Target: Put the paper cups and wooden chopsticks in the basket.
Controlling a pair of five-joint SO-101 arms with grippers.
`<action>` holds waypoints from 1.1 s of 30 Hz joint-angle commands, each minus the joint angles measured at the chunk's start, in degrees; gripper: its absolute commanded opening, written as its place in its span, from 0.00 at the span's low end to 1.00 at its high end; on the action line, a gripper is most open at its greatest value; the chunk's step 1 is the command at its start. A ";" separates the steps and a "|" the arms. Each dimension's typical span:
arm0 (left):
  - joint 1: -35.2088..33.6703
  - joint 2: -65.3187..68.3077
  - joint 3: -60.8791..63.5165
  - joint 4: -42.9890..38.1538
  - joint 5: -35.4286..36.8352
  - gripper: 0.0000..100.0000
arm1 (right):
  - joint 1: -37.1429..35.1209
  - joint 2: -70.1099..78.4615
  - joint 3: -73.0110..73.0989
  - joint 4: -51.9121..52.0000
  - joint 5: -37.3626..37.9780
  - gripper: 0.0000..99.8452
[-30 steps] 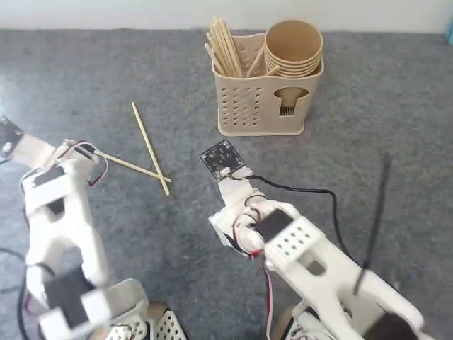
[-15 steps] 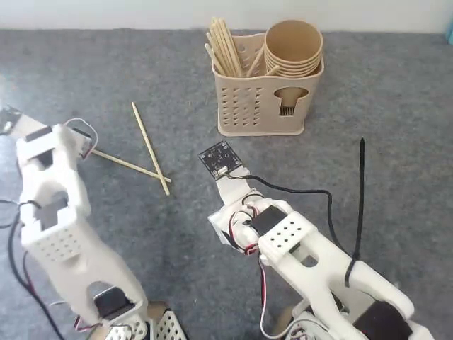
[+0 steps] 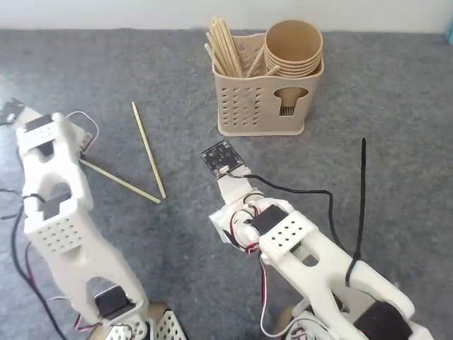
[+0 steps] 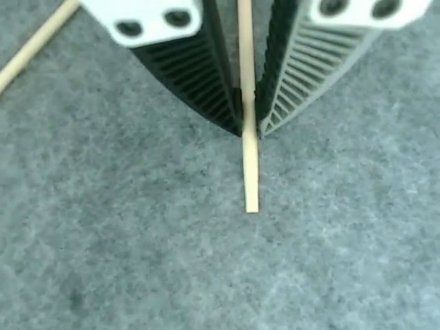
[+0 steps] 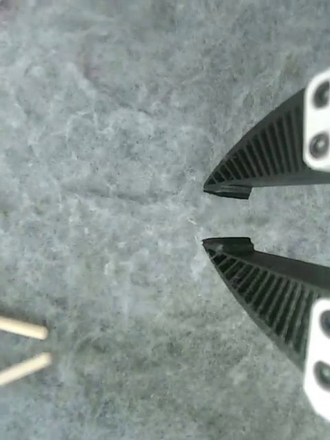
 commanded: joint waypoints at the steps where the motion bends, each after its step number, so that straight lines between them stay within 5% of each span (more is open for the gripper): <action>1: 1.14 -0.88 -2.59 3.25 0.53 0.01 | 2.07 -0.22 -3.08 -0.66 -0.62 0.12; 12: -2.37 -25.85 -0.22 8.70 -4.92 0.01 | -0.66 2.51 -15.82 8.48 -2.02 0.11; 25: -11.87 -70.15 22.90 -5.10 -21.71 0.01 | -2.24 25.19 -40.88 13.41 -5.45 0.12; 33: -19.34 -80.70 32.40 -10.73 -23.74 0.01 | -2.24 40.48 -55.30 11.03 -5.54 0.12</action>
